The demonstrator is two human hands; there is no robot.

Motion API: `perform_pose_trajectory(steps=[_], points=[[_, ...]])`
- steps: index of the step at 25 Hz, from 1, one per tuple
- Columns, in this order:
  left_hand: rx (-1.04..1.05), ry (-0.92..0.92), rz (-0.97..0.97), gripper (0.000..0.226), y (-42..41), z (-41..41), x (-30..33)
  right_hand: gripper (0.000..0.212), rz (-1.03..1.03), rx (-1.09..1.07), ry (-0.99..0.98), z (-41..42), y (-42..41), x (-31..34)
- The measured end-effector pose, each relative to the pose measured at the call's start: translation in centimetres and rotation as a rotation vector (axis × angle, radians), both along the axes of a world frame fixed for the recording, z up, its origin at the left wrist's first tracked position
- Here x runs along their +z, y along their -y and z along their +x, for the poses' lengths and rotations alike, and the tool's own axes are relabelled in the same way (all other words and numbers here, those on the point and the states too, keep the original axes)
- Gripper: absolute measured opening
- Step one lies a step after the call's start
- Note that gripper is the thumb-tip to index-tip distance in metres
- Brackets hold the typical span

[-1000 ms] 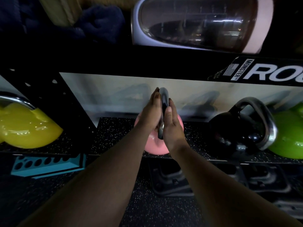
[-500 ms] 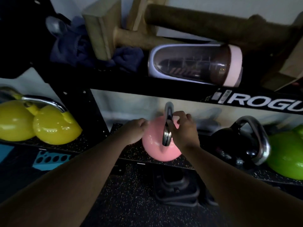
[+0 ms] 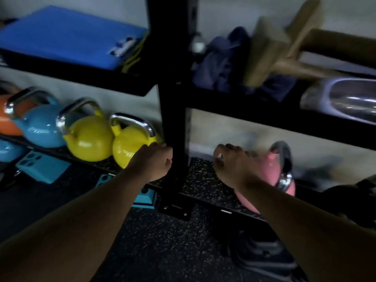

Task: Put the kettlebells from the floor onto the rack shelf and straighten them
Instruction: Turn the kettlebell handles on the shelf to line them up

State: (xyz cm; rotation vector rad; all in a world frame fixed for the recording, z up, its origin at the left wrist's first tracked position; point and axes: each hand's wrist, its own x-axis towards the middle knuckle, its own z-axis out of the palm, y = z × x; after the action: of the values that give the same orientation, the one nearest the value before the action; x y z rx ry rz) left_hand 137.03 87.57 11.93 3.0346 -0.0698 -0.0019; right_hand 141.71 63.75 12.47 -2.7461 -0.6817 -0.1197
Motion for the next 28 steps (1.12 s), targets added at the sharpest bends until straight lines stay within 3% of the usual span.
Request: perform_pose_trajectory(steps=[5,11,15,23,28], points=[[0.049,-0.005,0.017,0.023,-12.1,-2.9,0.9,0.014,0.117,-0.061,-0.152,-2.6,-11.8,0.0],[0.096,0.06,-0.04,0.03,-21.1,-1.8,2.7,0.027,0.231,-0.111,-0.122,-2.6,-23.3,0.8],[0.202,0.056,-0.117,0.048,-22.3,1.5,1.6,0.04,0.22,-0.135,-0.035,1.0,-27.6,0.1],[0.314,-0.015,-0.187,0.063,-22.5,7.5,-0.1,0.055,0.049,-0.266,-0.207,6.5,-30.6,-2.7],[0.379,-0.108,-0.401,0.086,-21.8,9.2,-2.8,0.057,0.223,-0.274,-0.238,7.3,-30.8,-4.8]])
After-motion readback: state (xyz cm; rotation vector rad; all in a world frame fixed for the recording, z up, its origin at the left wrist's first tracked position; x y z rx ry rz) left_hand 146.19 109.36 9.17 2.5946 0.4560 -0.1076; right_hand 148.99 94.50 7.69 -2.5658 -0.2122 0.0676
